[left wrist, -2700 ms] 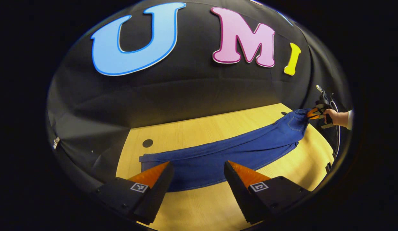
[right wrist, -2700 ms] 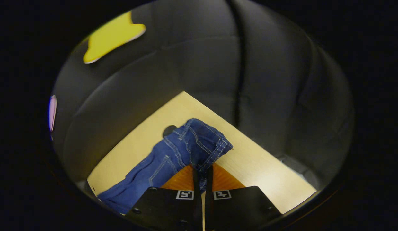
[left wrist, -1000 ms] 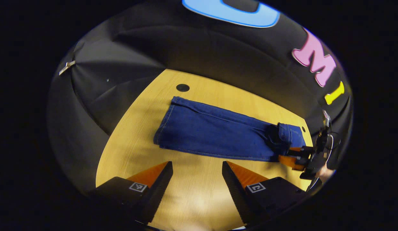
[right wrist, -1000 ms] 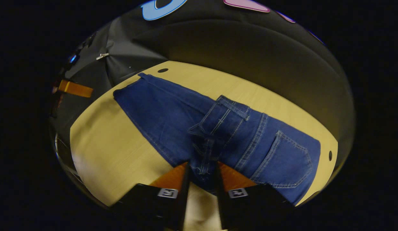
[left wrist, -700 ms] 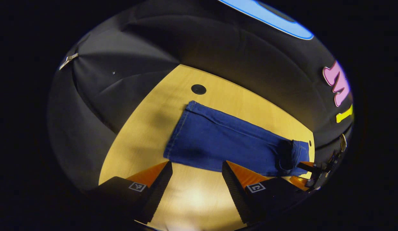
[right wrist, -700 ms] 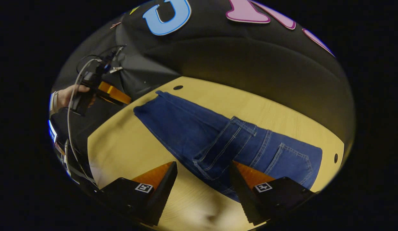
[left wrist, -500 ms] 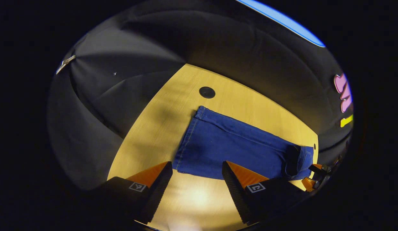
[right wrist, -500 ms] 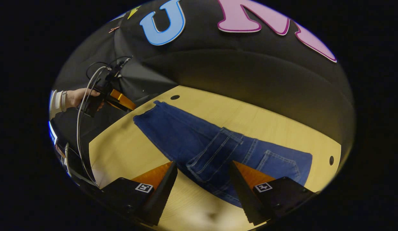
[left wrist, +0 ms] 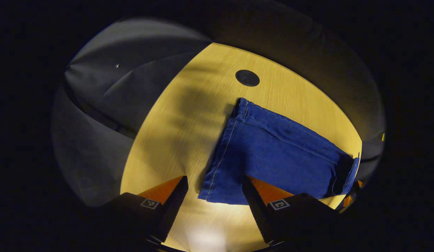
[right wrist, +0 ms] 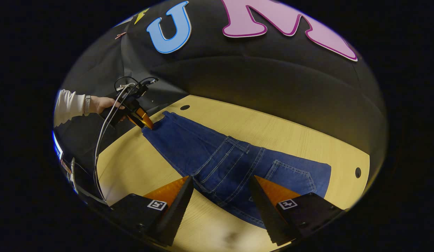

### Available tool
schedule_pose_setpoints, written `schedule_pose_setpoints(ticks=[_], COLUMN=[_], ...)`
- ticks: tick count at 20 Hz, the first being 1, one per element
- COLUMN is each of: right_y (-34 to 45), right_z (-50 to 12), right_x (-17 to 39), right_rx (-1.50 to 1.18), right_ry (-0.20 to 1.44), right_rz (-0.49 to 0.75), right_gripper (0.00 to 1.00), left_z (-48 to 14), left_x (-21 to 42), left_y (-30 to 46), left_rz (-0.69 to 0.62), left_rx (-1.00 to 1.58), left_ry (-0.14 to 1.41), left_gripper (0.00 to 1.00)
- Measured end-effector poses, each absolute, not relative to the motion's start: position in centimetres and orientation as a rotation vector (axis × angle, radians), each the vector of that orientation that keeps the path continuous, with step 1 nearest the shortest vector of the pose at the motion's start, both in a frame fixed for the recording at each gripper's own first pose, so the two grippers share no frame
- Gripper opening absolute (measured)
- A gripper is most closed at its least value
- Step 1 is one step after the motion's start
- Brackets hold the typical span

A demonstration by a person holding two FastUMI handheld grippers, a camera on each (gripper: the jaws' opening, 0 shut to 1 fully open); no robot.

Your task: Grasp the waist and the cuffs of the jeans and fold them to make the two legs overlap; first hold the waist and fold one-third of the jeans toward the cuffs, then hold the cuffs and fold the remaining one-third in the same direction to finish folding.

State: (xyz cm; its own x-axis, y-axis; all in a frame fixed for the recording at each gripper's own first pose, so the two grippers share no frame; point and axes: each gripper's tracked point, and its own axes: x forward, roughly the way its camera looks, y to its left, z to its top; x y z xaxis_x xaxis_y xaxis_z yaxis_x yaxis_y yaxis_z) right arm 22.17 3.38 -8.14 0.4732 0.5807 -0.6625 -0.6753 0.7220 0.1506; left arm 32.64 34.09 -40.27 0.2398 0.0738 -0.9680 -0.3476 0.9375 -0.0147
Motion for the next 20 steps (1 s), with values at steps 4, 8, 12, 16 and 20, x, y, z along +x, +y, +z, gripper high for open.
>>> schedule_pose_setpoints(ticks=[4,8,12,16,20], right_y=[3.4,3.2,3.2,2.7,1.3], right_z=[-8.7,-8.6,-7.4,-6.5,-5.3], right_x=[22.6,22.8,22.4,22.2,22.7], right_rx=[-0.117,-0.119,-0.111,-0.125,-0.105], right_ry=[0.769,0.762,0.742,0.717,0.707], right_rz=[0.76,0.752,0.765,0.767,0.726], right_gripper=[0.98,0.99,0.99,0.99,0.99], left_z=[-41.8,-41.7,-42.0,-41.5,-38.5], left_x=[32.1,32.1,33.3,33.6,33.8], left_y=[33.3,32.8,31.4,31.0,29.2], left_rz=[0.271,0.273,0.23,0.255,0.18], left_rx=[-0.159,-0.115,-0.135,-0.178,-0.173], left_ry=[1.384,1.42,1.359,1.319,1.275], left_gripper=[0.96,0.97,0.33,0.06,0.06])
